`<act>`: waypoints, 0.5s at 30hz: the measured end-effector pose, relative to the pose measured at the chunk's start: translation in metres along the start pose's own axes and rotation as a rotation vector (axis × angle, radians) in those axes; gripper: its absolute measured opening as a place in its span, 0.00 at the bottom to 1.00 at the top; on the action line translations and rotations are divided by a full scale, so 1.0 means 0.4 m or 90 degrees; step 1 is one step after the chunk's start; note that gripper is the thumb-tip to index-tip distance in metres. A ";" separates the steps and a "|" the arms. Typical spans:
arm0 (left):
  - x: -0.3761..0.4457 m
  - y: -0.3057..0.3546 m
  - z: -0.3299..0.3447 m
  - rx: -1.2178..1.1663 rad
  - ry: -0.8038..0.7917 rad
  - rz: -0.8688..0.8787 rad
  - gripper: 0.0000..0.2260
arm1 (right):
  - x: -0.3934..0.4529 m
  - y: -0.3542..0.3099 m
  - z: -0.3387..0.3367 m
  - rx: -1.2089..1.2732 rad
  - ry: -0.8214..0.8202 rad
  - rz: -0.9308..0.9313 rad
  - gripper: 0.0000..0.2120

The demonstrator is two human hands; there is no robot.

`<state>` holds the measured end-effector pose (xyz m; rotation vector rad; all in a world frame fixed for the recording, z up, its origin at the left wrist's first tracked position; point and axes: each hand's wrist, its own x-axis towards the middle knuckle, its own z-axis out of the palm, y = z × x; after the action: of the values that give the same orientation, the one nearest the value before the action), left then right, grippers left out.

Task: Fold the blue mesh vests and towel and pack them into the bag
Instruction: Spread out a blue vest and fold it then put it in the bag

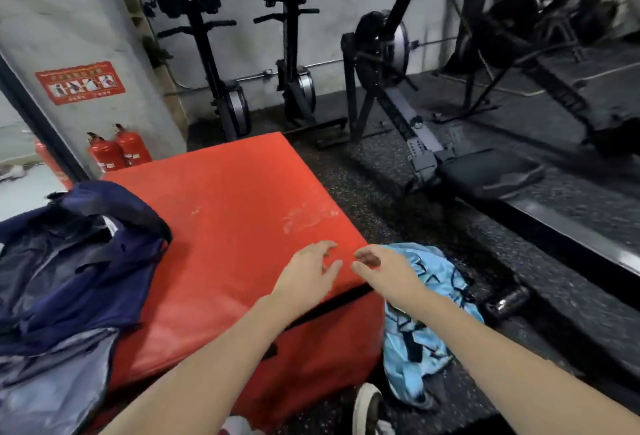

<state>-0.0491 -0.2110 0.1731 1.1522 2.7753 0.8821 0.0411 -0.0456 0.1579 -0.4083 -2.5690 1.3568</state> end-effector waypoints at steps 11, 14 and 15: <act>0.076 0.211 0.444 -0.141 -0.159 -0.006 0.17 | -0.100 0.437 -0.206 0.013 0.075 0.281 0.11; 0.082 0.200 0.539 -0.150 -0.169 -0.080 0.17 | -0.085 0.500 -0.201 0.003 0.036 0.302 0.13; 0.085 0.192 0.569 -0.152 -0.172 -0.107 0.17 | -0.081 0.521 -0.197 -0.001 0.016 0.311 0.14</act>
<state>0.0251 -0.0321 0.0273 0.9099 2.4301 0.9312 0.1260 0.1168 0.0271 -1.1019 -2.5465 1.4747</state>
